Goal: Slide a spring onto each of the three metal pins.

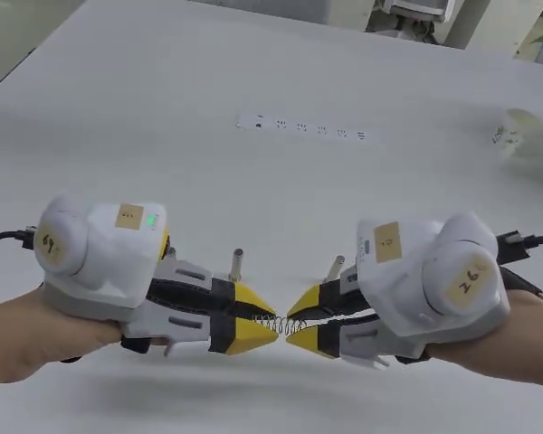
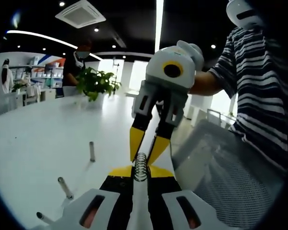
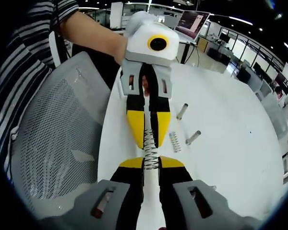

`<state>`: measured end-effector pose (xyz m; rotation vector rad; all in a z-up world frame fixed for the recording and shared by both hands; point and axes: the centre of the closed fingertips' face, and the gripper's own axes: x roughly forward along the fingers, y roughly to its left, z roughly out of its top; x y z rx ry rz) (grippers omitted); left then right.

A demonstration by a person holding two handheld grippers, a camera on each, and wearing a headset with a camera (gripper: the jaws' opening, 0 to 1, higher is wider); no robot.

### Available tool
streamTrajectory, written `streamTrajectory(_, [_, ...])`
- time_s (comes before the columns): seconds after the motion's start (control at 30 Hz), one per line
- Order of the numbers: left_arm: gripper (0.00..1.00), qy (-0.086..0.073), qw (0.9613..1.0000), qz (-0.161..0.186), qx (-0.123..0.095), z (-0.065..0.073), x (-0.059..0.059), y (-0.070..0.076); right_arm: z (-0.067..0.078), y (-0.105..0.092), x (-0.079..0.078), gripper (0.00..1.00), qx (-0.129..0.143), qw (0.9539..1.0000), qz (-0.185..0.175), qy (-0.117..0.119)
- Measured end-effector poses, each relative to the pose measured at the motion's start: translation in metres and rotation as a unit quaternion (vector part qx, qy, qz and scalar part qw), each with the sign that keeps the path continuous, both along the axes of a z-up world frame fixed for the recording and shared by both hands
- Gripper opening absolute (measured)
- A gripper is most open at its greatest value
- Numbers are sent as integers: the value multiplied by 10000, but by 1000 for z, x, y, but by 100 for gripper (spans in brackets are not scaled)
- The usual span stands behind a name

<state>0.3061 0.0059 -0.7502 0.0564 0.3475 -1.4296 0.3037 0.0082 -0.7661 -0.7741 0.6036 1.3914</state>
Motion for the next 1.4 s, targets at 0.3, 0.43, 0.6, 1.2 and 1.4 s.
streamTrajectory(0.3, [2,70,9999,-58,58,-3,-3,1,-2,-6,-2,15,77,10000,30,36])
streamTrajectory(0.43, [2,83,9999,-94,20,-1,-4,0,-5,-7,-3,14,128,9999,-7,97])
streamTrajectory(0.6, [2,85,9998,-165,58,-2,-7,-1,-5,-6,-3,10,233,9996,-29,154])
streamTrajectory(1.2, [2,40,9996,-193,224,-9,-9,3,13,-1,-7,7,226,9988,424,-137])
streamTrajectory(1.4, [2,-74,9990,-234,372,-15,-11,3,24,11,-11,7,288,9967,723,-236])
